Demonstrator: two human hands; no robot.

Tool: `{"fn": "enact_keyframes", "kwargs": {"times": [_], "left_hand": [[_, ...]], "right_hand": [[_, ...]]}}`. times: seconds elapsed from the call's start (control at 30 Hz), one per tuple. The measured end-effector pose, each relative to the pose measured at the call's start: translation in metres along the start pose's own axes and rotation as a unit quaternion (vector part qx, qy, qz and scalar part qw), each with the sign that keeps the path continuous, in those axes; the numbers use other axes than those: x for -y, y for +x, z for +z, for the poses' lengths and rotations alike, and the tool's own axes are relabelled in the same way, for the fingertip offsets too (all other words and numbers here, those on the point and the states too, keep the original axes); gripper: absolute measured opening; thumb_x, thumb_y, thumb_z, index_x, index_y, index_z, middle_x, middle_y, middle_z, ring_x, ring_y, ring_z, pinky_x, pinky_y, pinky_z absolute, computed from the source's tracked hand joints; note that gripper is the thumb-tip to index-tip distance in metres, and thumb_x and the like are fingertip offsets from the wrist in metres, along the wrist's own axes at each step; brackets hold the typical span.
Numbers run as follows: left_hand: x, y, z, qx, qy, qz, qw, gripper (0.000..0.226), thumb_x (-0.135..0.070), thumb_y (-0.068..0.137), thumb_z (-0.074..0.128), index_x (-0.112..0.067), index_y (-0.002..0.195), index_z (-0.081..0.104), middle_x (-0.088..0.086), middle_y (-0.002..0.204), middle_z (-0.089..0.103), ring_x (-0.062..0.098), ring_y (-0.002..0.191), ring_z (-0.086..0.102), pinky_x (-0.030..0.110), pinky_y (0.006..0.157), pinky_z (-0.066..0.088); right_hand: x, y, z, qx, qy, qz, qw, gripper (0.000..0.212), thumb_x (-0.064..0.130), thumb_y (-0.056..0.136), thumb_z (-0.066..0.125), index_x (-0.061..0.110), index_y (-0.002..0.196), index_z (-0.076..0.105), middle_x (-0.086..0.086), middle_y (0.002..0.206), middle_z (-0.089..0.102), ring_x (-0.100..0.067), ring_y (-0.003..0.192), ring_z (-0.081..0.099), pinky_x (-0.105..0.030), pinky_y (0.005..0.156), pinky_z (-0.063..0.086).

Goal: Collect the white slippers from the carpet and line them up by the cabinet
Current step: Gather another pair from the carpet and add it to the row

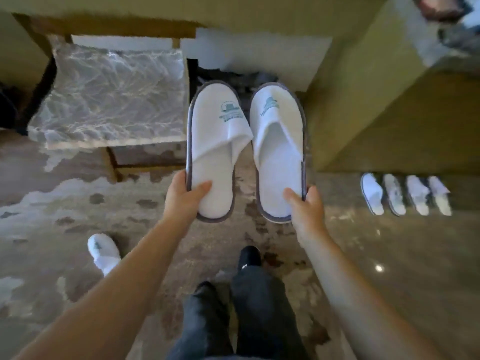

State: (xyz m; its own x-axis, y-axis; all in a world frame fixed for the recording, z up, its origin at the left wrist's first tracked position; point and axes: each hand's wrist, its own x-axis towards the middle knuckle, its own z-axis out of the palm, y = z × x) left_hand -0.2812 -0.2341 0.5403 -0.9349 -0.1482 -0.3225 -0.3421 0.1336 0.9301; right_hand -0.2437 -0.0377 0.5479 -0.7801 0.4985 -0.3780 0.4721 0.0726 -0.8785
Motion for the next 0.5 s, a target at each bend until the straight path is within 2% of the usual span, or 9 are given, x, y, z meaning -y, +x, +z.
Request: {"fn": "enact_keyframes", "kwargs": {"times": [0.1,0.23,0.27,0.37,0.5], "left_hand": [[-0.015,-0.017,0.075,0.096,0.050,0.032,0.994,0.024,-0.021,0.082,0.061,-0.018,0.100,0.046,-0.011,0.085,0.054,0.006,0.076,0.053,0.020,0.055,0.041],[-0.028,-0.057,0.182,0.247,0.103,0.062,0.961,0.038,-0.023,0.081,0.061,-0.013,0.116,0.049,-0.001,0.101,0.057,0.018,0.087,0.055,0.020,0.056,0.043],[-0.030,-0.070,0.210,0.279,0.107,0.057,0.953,0.041,-0.023,0.081,0.061,-0.013,0.119,0.048,0.000,0.103,0.057,0.019,0.089,0.056,0.021,0.057,0.044],[-0.033,-0.113,0.298,0.373,0.126,0.059,0.917,0.039,-0.021,0.082,0.060,-0.010,0.118,0.050,0.006,0.108,0.060,0.024,0.095,0.059,0.025,0.062,0.048],[-0.033,-0.176,0.413,0.449,0.158,0.096,0.874,0.023,-0.017,0.082,0.060,-0.015,0.104,0.054,0.005,0.101,0.059,0.021,0.089,0.057,0.028,0.064,0.047]], "right_hand": [[-0.018,-0.014,-0.078,-0.101,0.055,0.030,0.993,0.013,0.012,0.082,0.055,0.013,0.091,0.045,0.003,0.080,0.052,-0.014,0.075,0.053,-0.025,0.056,0.043],[-0.054,-0.036,-0.178,-0.221,0.145,0.086,0.961,0.018,0.014,0.085,0.054,0.015,0.099,0.043,-0.007,0.103,0.055,-0.024,0.094,0.054,-0.041,0.080,0.049],[-0.064,-0.041,-0.203,-0.252,0.164,0.093,0.949,0.018,0.014,0.085,0.054,0.015,0.099,0.043,-0.007,0.104,0.054,-0.024,0.094,0.054,-0.040,0.081,0.049],[-0.097,-0.053,-0.281,-0.335,0.200,0.096,0.916,0.019,0.013,0.086,0.054,0.014,0.100,0.041,-0.003,0.095,0.052,-0.016,0.083,0.052,-0.030,0.069,0.045],[-0.133,-0.051,-0.391,-0.408,0.213,0.103,0.882,0.022,0.012,0.086,0.054,0.010,0.106,0.044,-0.004,0.099,0.051,-0.018,0.088,0.051,-0.033,0.074,0.043]]}}
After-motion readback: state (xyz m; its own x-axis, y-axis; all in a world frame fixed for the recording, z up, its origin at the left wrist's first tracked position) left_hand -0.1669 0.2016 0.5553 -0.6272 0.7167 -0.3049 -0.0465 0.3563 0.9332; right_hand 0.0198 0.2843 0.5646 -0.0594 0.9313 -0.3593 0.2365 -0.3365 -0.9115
